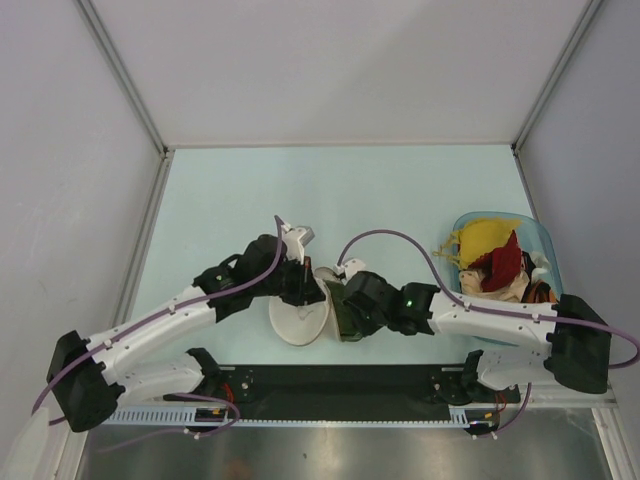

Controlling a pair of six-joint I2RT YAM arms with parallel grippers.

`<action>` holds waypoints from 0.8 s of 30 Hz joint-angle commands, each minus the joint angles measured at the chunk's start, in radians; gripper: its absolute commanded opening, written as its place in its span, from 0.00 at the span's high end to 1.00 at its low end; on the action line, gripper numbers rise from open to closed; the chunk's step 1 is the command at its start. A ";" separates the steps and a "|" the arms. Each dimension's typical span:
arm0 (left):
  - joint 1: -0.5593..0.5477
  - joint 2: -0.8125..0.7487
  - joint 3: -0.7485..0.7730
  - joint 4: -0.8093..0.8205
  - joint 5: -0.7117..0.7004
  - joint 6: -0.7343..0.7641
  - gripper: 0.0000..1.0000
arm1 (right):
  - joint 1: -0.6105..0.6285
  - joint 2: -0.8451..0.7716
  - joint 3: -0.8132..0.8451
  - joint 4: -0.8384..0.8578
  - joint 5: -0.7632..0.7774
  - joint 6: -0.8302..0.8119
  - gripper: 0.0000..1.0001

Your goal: Place the bra in the laundry bag and zip it closed

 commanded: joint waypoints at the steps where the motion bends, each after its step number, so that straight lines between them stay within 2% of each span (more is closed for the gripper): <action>1: -0.033 0.000 0.059 0.046 0.018 0.033 1.00 | 0.045 -0.027 0.050 -0.146 0.012 0.003 1.00; 5: -0.050 0.031 0.046 0.043 0.063 0.096 1.00 | 0.070 0.071 0.061 -0.042 -0.087 -0.008 1.00; 8: -0.109 0.086 0.041 0.033 0.062 0.116 1.00 | 0.030 0.200 0.059 0.108 -0.034 0.041 1.00; 12: -0.134 0.052 -0.025 0.043 0.003 0.061 1.00 | -0.019 0.165 -0.075 0.459 -0.019 0.096 1.00; 16: -0.133 0.006 -0.056 0.038 -0.071 0.030 1.00 | -0.028 0.136 -0.125 0.610 -0.023 0.128 1.00; 17: -0.133 -0.003 -0.054 0.027 -0.085 0.028 1.00 | -0.027 0.130 -0.128 0.624 -0.029 0.137 0.95; 18: -0.133 -0.009 -0.046 0.018 -0.117 0.025 1.00 | -0.027 0.130 -0.127 0.621 -0.047 0.138 0.80; 21: -0.131 -0.038 -0.039 -0.014 -0.197 0.009 1.00 | -0.022 0.124 -0.117 0.548 -0.057 0.154 0.60; 22: -0.130 -0.046 -0.040 -0.019 -0.209 0.007 1.00 | -0.022 0.116 -0.123 0.538 -0.069 0.159 0.57; 24: -0.126 -0.072 -0.052 -0.013 -0.217 0.007 1.00 | -0.025 0.073 -0.146 0.535 -0.107 0.183 0.45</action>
